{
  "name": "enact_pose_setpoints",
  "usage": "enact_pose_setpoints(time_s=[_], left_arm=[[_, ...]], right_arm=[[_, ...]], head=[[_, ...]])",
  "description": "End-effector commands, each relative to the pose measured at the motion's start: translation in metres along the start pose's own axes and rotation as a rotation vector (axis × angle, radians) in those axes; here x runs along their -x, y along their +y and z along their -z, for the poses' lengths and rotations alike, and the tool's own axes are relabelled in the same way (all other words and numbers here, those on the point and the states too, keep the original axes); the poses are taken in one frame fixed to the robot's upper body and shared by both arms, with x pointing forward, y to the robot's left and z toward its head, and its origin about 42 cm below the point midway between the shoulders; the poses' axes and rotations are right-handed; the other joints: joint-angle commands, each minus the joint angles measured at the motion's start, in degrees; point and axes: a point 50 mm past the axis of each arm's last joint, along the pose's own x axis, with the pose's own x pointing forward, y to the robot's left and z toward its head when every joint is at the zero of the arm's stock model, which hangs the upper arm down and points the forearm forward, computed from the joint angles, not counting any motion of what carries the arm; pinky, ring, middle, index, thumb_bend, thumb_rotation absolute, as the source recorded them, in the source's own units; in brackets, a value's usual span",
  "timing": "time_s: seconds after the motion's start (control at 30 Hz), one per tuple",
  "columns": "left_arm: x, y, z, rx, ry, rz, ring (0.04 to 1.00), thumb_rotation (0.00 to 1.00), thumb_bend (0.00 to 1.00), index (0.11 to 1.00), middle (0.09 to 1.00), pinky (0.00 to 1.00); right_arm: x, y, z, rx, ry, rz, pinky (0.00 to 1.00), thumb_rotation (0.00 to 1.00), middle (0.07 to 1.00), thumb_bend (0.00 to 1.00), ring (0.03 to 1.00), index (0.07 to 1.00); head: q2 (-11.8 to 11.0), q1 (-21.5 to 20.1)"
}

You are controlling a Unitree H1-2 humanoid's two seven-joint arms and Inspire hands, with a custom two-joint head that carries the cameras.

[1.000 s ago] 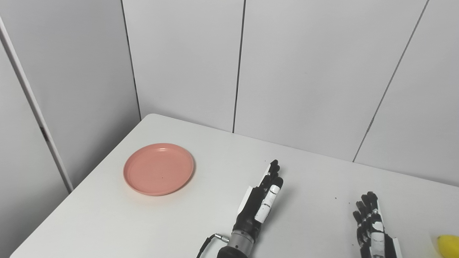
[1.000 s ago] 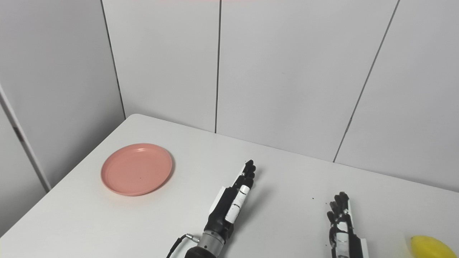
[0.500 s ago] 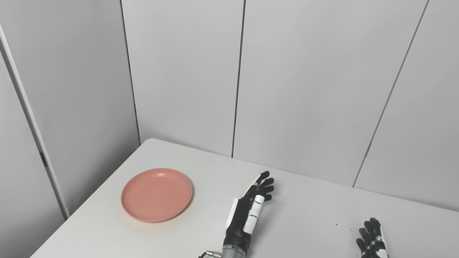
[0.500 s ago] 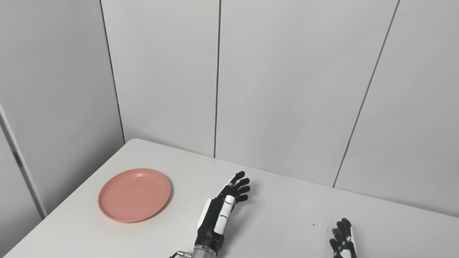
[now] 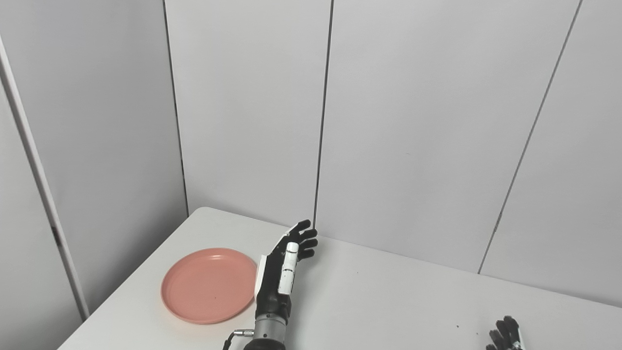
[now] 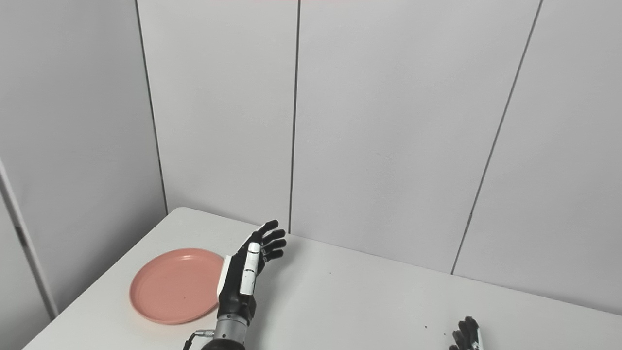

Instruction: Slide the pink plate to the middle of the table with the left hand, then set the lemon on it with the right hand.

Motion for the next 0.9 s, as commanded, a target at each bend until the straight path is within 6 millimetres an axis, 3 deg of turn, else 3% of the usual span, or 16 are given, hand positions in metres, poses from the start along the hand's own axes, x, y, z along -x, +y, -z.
enact_pose_setpoints(time_s=[0.0, 0.2, 0.33, 0.5, 0.87], left_arm=[[-0.023, 0.006, -0.031, -0.017, -0.097, -0.007, 0.723, 1.00, 0.73, 0.724, 0.736, 0.70], [-0.032, 0.034, -0.053, -0.133, -0.143, -0.045, 0.683, 1.00, 0.72, 0.687, 0.699, 0.67], [-0.035, 0.054, -0.062, -0.182, -0.159, -0.062, 0.687, 1.00, 0.71, 0.691, 0.698, 0.71], [-0.040, 0.082, -0.069, -0.233, -0.208, -0.109, 0.666, 1.00, 0.72, 0.674, 0.681, 0.64], [-0.042, 0.124, -0.075, -0.378, -0.232, -0.173, 0.659, 1.00, 0.72, 0.663, 0.678, 0.62]], right_arm=[[0.014, -0.003, 0.009, 0.002, 0.032, 0.029, 1.00, 1.00, 1.000, 0.68, 1.000, 1.000], [0.010, -0.009, 0.013, -0.011, 0.008, 0.010, 1.00, 1.00, 1.000, 0.66, 1.000, 1.000], [0.007, -0.009, 0.013, -0.005, 0.007, -0.001, 1.00, 1.00, 1.000, 0.67, 1.000, 1.000], [0.008, -0.011, 0.012, -0.017, 0.006, 0.004, 1.00, 0.99, 1.000, 0.69, 1.000, 1.000], [0.011, -0.015, 0.011, -0.025, -0.004, 0.010, 1.00, 0.99, 1.000, 0.68, 1.000, 1.000]], head=[[-0.04, 0.08], [-0.29, 0.98], [-0.82, 1.65], [-0.80, 2.13], [-0.57, 3.36]])
